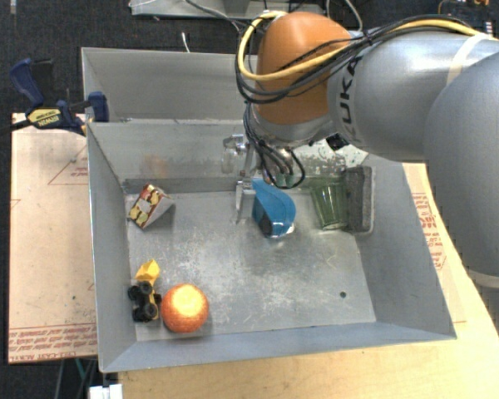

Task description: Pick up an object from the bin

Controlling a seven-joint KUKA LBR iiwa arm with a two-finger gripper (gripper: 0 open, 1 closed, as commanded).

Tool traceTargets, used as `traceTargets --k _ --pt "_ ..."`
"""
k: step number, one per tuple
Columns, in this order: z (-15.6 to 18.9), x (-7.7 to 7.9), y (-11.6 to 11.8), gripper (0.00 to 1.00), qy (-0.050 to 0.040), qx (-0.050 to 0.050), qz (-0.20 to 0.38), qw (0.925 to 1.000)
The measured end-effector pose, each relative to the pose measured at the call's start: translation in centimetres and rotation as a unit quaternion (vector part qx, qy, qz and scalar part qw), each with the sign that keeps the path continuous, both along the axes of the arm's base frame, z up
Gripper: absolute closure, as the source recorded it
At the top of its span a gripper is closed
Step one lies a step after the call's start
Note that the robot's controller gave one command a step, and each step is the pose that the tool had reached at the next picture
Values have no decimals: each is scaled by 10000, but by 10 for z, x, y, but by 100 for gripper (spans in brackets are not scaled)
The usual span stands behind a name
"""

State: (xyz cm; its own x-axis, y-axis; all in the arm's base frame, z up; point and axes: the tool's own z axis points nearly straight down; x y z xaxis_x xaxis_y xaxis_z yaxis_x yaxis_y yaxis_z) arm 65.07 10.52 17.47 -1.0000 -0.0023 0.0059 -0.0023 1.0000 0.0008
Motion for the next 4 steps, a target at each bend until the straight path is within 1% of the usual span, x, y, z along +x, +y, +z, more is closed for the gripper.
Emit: traceTargets --k 1,2,3,4 --pt "5 2 -1 0 -38 3 -13 10000" --pt "-108 -7 99 0 -16 19 984 9951" --pt "-37 0 67 0 -97 6 2222 9750" --pt "-75 -3 148 0 -10 37 1735 9848"
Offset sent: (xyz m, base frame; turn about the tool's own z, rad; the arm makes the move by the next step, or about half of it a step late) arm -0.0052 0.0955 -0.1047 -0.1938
